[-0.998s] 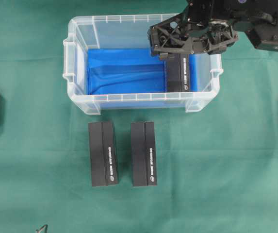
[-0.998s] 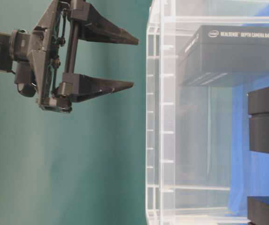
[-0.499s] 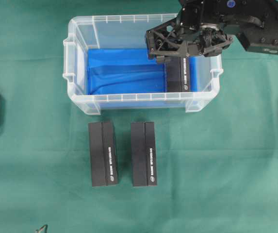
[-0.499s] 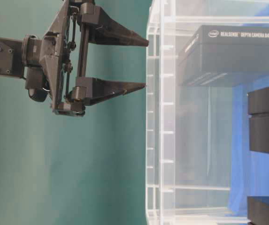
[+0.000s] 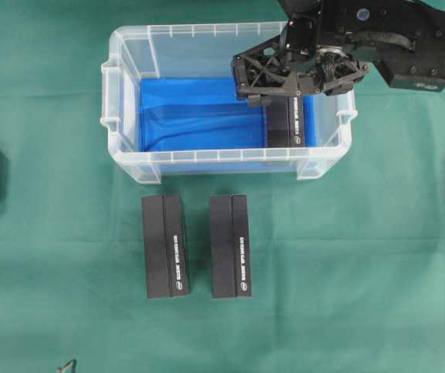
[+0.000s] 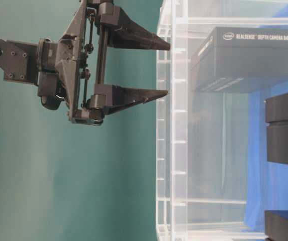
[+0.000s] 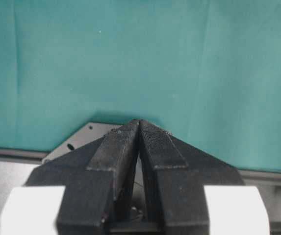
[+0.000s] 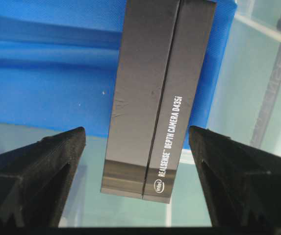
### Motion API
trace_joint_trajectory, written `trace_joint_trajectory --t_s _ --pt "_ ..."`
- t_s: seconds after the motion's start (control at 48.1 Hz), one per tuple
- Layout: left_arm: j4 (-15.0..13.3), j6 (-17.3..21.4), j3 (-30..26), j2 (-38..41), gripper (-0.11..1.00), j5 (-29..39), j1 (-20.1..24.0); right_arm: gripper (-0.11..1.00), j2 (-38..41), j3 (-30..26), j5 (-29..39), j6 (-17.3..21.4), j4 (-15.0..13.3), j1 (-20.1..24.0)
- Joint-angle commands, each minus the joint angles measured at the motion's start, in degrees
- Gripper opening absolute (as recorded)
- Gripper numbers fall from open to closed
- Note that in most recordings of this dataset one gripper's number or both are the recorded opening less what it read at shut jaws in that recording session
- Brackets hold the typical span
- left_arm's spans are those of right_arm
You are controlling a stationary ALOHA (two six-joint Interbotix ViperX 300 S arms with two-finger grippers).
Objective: Take the box out of the case with the right arm.
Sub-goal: 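Lower the right gripper around the right box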
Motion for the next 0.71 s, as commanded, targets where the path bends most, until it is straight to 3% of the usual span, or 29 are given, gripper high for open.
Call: trace_joint_trajectory --t_s 0.0,0.686 --pt "0.18 0.09 -1.05 0.26 0.0 -0.26 0.0 0.9 -0.7 0.0 -0.35 -0.09 -0.18 -0.26" --pt "0.18 0.09 -1.14 0.53 0.0 -0.26 0.09 0.9 -0.09 7.29 -10.99 0.18 0.0 -2.46"
